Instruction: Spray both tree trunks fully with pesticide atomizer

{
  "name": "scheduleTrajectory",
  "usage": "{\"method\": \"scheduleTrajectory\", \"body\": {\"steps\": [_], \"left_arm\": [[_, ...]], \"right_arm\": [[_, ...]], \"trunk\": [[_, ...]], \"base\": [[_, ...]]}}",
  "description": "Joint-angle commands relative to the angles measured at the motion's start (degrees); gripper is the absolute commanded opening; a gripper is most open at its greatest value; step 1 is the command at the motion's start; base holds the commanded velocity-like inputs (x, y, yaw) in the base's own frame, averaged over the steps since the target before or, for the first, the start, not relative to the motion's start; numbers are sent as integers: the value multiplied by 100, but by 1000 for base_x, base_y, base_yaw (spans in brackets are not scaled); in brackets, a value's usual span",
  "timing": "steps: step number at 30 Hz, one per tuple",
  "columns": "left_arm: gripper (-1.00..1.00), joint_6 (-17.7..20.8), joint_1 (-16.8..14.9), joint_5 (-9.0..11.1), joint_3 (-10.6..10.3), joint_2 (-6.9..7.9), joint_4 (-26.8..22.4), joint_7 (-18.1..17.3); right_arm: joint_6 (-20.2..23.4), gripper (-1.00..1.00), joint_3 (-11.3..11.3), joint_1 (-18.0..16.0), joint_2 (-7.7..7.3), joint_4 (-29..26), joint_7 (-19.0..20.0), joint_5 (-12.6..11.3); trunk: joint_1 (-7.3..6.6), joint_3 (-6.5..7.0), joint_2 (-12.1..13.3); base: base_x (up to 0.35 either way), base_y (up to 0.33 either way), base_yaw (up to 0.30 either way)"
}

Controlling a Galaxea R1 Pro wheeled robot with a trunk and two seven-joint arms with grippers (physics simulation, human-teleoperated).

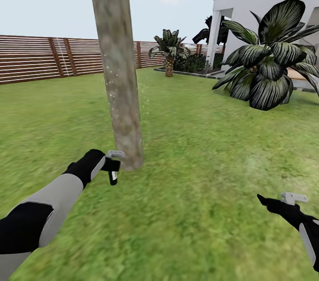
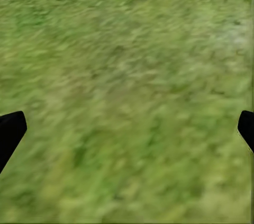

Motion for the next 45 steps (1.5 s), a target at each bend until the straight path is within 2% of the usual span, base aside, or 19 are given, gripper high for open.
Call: {"method": "scheduleTrajectory", "body": {"steps": [1, 6, 15, 21, 33, 38, 45], "left_arm": [[-100, 108, 0, -81, 6, -1, -6, 1], [-100, 231, 4, -168, 3, 3, -14, -3], [-100, 234, 8, -173, 14, 1, -13, -3], [-100, 234, 8, -173, 11, -3, -17, -2], [-100, 238, 2, -176, 18, -8, -149, 10], [-100, 259, 0, -181, 19, 12, -412, 17], [-100, 260, -17, -182, 19, 19, -442, 86]], "right_arm": [[0, 100, 0, 1, 0, 0, 0, 2], [0, 100, 0, 1, 0, 0, 0, 4], [0, 100, 1, 2, 0, 0, 0, 12], [0, 100, 0, 0, 0, -1, 0, 12], [0, 100, 0, 0, 0, 0, 0, 11], [0, 100, 6, 1, 0, 0, 0, 12], [0, 100, 9, 1, 1, 0, -1, 12]], "trunk": [[0, 0, 0], [0, 0, 0], [0, 0, 0], [0, 0, 0], [0, 0, 0], [0, 0, 0], [0, 0, 0]], "base": [[210, -248, 0], [102, -298, 135], [4, -61, 267], [0, -264, 223], [0, -311, 16], [0, -66, -9], [77, -3, -96]]}}
